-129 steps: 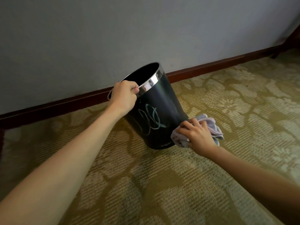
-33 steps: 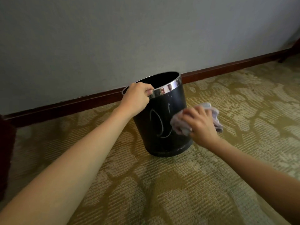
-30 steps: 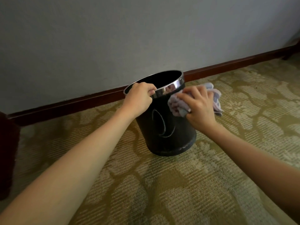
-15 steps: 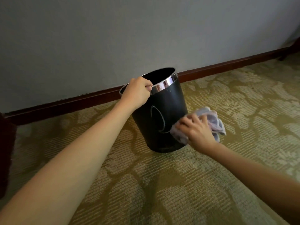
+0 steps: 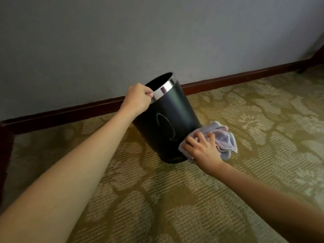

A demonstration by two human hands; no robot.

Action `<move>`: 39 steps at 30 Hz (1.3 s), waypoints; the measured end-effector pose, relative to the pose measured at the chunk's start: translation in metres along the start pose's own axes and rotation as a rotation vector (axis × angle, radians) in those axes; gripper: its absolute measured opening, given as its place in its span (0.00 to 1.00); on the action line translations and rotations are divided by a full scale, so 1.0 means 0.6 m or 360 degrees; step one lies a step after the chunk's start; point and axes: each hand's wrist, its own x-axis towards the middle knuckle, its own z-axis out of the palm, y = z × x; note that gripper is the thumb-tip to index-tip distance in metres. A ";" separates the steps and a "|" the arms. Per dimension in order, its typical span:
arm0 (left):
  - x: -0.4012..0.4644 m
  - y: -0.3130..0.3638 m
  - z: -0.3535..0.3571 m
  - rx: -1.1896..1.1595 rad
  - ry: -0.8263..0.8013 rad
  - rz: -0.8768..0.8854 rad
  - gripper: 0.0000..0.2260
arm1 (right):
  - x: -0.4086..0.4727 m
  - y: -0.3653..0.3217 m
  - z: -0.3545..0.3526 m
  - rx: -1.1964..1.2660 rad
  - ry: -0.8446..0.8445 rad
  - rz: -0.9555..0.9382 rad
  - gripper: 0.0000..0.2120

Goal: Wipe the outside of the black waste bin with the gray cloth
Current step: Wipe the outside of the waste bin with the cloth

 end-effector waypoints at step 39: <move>-0.043 -0.081 0.014 -0.0283 0.0035 0.0153 0.13 | 0.041 -0.003 -0.017 -0.0011 -0.0099 -0.0235 0.15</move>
